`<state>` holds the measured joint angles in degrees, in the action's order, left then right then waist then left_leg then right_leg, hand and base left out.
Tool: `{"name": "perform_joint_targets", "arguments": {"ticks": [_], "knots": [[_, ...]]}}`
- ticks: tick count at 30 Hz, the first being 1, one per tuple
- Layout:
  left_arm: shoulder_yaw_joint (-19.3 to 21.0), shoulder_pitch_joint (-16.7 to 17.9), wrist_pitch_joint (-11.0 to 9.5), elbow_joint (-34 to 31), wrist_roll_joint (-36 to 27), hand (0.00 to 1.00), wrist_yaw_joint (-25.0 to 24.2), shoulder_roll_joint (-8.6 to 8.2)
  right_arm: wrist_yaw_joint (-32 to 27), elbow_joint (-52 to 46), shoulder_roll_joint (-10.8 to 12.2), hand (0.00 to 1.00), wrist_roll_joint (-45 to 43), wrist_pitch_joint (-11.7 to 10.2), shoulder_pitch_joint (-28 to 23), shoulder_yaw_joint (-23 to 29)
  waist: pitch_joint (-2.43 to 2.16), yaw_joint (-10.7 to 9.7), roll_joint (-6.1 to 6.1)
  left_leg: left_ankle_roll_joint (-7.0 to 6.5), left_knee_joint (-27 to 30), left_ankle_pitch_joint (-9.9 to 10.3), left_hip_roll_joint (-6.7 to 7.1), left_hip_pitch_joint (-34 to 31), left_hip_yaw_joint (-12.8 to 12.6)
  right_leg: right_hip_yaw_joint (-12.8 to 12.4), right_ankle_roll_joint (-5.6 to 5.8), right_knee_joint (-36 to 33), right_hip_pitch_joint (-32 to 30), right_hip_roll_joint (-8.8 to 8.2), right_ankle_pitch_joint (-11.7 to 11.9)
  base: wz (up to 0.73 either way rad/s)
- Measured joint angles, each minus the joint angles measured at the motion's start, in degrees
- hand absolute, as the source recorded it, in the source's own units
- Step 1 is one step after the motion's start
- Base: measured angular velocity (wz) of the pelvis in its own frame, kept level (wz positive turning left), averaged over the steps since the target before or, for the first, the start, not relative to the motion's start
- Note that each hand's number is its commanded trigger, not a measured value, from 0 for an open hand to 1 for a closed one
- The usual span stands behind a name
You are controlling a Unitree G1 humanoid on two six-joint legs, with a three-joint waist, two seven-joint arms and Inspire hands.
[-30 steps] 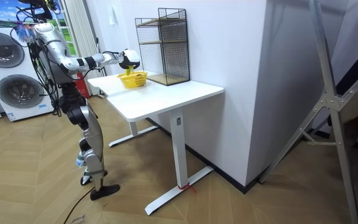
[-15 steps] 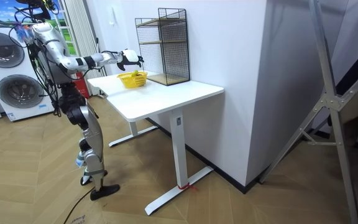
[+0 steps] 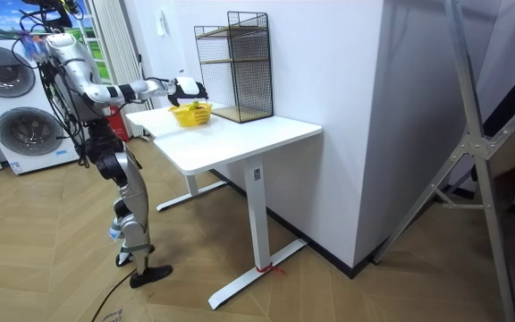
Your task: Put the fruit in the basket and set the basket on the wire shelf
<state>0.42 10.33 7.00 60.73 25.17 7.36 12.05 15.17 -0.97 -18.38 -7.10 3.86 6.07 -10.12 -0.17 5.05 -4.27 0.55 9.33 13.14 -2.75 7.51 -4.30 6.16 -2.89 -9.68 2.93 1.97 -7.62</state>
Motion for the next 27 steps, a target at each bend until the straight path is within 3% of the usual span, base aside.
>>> {"name": "perform_joint_targets", "arguments": {"ticks": [7,10,12,15,18,22,27], "knots": [[1.2,1.0,0.0,0.0,-6.6,0.0,2.3,0.02,-0.3,0.0,-0.1,0.0,3.5,0.0,-0.4,0.5,-0.14,-0.1,0.38,0.0,0.0,0.0,-0.01,0.1,-0.2,0.3,0.0,0.0,0.1,-0.02,0.0,0.0],[3.8,1.8,-0.8,1.0,-10.0,0.0,3.8,-0.04,-1.6,0.0,-0.1,0.0,7.0,0.0,-0.6,1.3,0.0,-0.1,0.75,0.0,0.0,0.0,-0.03,0.2,-0.1,0.3,0.0,0.0,0.3,-0.05,0.0,0.04],[7.3,1.9,-2.0,4.1,-15.2,0.0,5.8,-0.1,-3.2,-0.1,0.0,0.0,9.9,0.0,-1.7,3.5,0.17,0.0,1.24,0.0,0.0,0.0,-0.01,0.7,0.3,0.3,0.01,0.0,0.9,-0.06,0.0,0.05],[13.4,4.1,-2.2,5.0,-24.5,0.0,9.2,-0.1,-6.4,-0.8,0.0,0.0,15.1,0.0,-3.4,6.7,0.12,0.4,1.91,0.0,-0.3,0.0,-0.04,1.0,0.1,0.4,0.04,0.0,0.9,0.02,0.0,-0.01],[19.2,5.6,-2.4,4.9,-33.5,0.0,13.9,-0.07,-10.5,-2.3,0.0,0.0,18.3,0.0,-5.4,9.5,-0.28,0.6,2.99,0.0,-0.5,0.0,0.02,1.0,0.3,0.3,0.04,0.0,0.9,-0.07,0.0,0.01],[27.4,5.9,-2.8,0.0,-44.7,0.0,22.1,-0.14,-14.4,-4.7,0.0,0.0,20.4,0.0,-8.7,12.8,-0.38,1.1,4.67,-0.01,0.0,0.0,0.11,0.7,0.8,0.3,0.05,0.1,0.9,-0.14,0.0,0.05],[32.8,6.4,-3.7,-15.4,-47.2,0.0,32.3,-0.1,-19.3,-6.5,0.5,0.0,20.6,0.0,-13.0,16.5,-0.49,1.2,5.86,0.0,0.2,0.0,0.18,0.7,1.6,0.7,0.07,0.0,1.1,-0.23,-0.1,0.05]]}}
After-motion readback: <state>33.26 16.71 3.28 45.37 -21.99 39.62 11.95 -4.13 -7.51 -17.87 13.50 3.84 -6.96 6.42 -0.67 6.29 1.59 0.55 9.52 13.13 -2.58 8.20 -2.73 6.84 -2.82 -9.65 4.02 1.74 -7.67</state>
